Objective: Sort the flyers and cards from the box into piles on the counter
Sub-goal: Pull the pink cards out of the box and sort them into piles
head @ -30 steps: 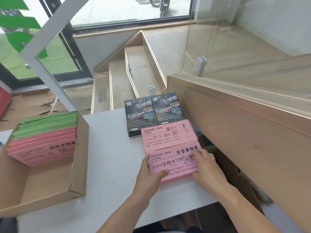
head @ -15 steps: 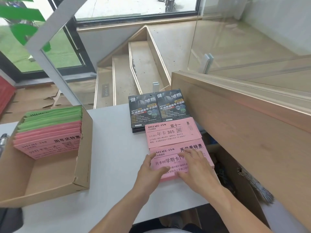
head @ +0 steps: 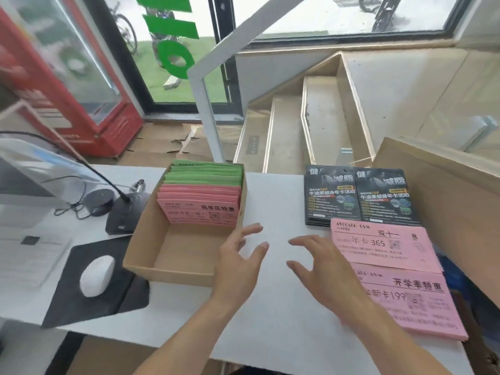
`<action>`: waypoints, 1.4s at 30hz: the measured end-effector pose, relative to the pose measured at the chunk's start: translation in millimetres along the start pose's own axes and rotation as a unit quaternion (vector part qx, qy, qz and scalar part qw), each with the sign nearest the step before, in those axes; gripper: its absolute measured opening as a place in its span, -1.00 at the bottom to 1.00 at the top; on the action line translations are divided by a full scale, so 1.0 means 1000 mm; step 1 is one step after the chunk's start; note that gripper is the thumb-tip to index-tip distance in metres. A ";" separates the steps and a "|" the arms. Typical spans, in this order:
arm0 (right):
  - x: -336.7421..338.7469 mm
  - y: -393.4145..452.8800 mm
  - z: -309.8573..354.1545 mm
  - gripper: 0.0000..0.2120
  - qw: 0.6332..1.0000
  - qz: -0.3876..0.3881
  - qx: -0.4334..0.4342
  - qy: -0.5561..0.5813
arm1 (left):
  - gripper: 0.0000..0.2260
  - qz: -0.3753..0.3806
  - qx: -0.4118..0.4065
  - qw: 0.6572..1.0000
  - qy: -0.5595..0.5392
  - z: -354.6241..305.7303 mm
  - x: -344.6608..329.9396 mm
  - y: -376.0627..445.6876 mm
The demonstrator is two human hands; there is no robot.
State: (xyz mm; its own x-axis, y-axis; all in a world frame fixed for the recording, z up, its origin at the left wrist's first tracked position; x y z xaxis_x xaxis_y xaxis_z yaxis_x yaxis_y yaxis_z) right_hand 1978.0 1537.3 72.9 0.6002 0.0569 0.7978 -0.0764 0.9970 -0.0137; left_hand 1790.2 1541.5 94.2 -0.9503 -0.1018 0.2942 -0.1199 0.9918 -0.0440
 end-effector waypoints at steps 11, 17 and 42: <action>-0.068 0.107 0.122 -0.65 0.993 0.002 0.107 -0.050 | -0.45 -0.028 -0.104 0.924 0.367 0.040 0.163 0.134; -0.088 0.136 0.133 -0.57 0.984 0.006 0.111 -0.142 | -0.30 0.002 -0.152 0.903 0.403 0.056 0.165 0.164; -0.099 0.137 0.132 -0.62 0.955 -0.111 0.194 -0.196 | -0.35 -0.085 -0.208 0.928 0.297 0.073 0.172 0.173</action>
State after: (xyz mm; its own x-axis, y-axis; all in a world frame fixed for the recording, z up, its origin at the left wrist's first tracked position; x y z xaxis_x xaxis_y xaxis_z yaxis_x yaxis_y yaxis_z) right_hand 1803.1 1661.2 71.3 0.2983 -0.2525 0.9205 -0.3176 0.8832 0.3452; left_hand 1585.1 1689.8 67.3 -0.5872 -0.3219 0.7427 -0.0146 0.9216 0.3880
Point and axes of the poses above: each hand's wrist, its own y-axis towards the middle knuckle, its own x-axis out of the back of the hand, z = x × y, the point moved 6 cm from there along y, towards the middle knuckle, and after that the axes turned 2 degrees about y, right-handed, at the moved point
